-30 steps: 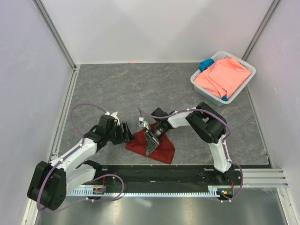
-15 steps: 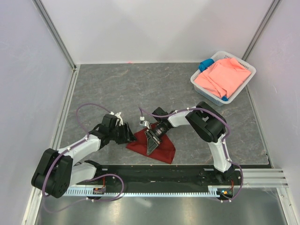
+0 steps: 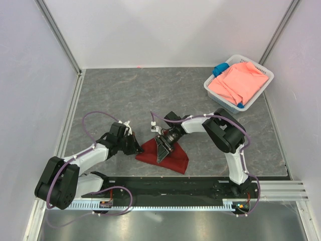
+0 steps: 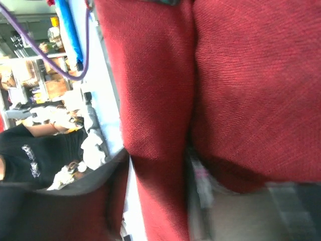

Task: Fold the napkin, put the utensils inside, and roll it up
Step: Roll the napkin with the utensil

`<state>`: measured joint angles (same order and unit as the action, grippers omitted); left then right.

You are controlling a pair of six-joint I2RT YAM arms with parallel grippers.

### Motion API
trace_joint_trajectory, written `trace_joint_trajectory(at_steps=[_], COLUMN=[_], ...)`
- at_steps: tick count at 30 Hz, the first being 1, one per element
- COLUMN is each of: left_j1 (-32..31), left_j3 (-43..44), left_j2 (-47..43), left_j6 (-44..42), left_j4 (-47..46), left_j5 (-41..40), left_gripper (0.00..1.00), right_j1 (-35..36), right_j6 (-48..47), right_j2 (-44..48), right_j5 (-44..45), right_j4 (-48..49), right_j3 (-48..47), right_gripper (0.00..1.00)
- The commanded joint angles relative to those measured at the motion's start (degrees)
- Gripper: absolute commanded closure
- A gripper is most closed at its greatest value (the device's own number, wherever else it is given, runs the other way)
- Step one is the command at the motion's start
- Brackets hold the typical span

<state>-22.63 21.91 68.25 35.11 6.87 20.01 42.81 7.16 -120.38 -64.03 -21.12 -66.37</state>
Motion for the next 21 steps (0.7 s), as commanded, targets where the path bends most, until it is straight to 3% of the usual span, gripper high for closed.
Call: trace_joint_trajectory(at_steps=[1, 6, 9, 10, 14, 17, 21], left_j1=[-0.57, -0.57, -0.57, -0.57, -0.57, -0.48, -0.57], left_j3=[-0.38, 0.15, 0.59, 0.85, 1.99, 2.61, 3.05], left_j2=[1.10, 1.27, 1.54, 1.80, 2.41, 3.12, 3.73], left_j6=[0.22, 0.22, 0.22, 0.22, -0.04, -0.22, -0.48], left_j4=[3.85, 4.81, 5.34, 5.43, 6.74, 7.10, 7.10], left_j5=[-0.06, -1.11, -1.38, -1.38, -1.90, -1.73, -1.12], left_gripper=[0.98, 0.98, 0.98, 0.98, 0.98, 0.98, 0.98], right_j1=[-0.80, -0.36, 3.23, 6.90, 16.59, 21.96, 26.80], right_j6=[-1.88, -4.42, -6.63, -6.63, -8.13, -7.69, -8.83], right_j2=[7.50, 17.60, 24.80, 26.58, 33.97, 36.96, 36.01], right_j5=[8.73, 18.83, 31.30, 41.08, 58.71, 67.68, 72.02], right_j4=[-1.54, -3.40, -2.61, -2.17, 4.93, 8.80, 11.01], right_j3=[-3.41, -1.84, 1.76, 2.99, 11.50, 15.29, 16.45], right_gripper=[0.39, 0.23, 0.19, 0.19, 0.16, 0.15, 0.16])
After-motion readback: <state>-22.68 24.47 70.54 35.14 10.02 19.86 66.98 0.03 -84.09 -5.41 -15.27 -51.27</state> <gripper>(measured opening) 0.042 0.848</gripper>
